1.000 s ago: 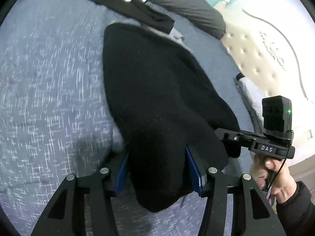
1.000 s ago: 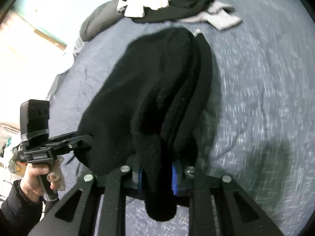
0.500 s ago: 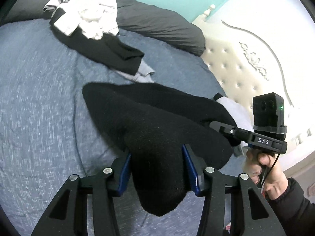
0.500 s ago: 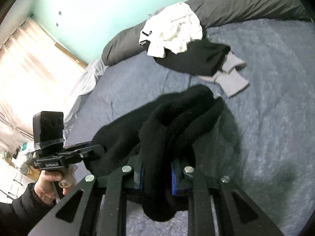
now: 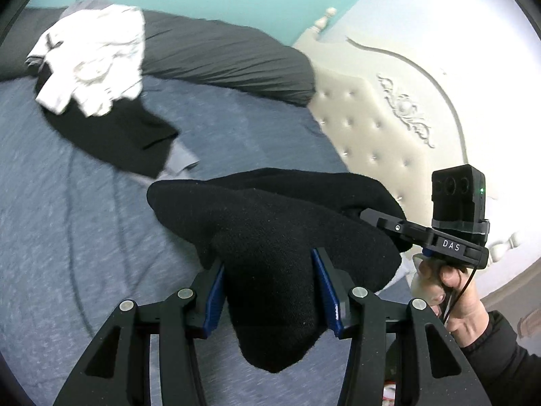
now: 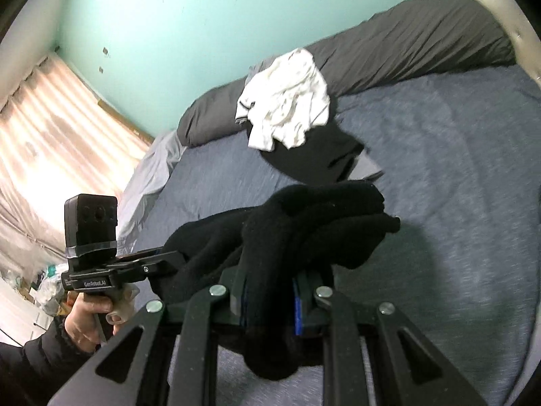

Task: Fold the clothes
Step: 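Carry the folded bundle with both tools toward the headboard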

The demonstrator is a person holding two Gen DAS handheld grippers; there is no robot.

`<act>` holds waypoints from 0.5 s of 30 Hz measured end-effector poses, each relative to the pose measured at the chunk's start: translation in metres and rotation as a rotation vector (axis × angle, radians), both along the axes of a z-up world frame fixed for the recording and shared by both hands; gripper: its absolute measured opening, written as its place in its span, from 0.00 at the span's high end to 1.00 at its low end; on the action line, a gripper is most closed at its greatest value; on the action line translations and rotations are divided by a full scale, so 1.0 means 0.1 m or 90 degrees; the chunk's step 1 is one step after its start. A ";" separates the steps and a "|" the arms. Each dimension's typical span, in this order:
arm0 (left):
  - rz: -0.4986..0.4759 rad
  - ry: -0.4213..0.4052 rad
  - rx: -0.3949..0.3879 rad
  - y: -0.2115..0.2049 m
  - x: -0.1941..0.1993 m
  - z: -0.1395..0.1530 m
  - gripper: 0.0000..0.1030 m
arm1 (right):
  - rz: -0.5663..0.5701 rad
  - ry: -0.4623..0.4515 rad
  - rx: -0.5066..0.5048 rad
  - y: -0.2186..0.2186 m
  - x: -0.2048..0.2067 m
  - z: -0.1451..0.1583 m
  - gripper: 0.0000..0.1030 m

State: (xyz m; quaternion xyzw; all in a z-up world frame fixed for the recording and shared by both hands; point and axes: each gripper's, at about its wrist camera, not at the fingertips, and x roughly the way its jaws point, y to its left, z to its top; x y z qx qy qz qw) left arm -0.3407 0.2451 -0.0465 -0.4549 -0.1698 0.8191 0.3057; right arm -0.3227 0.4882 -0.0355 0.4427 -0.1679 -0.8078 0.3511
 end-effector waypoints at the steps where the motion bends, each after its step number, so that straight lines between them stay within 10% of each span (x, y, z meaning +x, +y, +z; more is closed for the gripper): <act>1: -0.005 0.004 0.001 0.12 -0.02 0.07 0.49 | -0.006 0.004 0.000 0.13 -0.01 0.07 0.83; 15: -0.066 0.036 0.034 2.20 -0.49 0.75 0.49 | -0.073 0.056 0.036 2.08 -0.28 0.75 0.83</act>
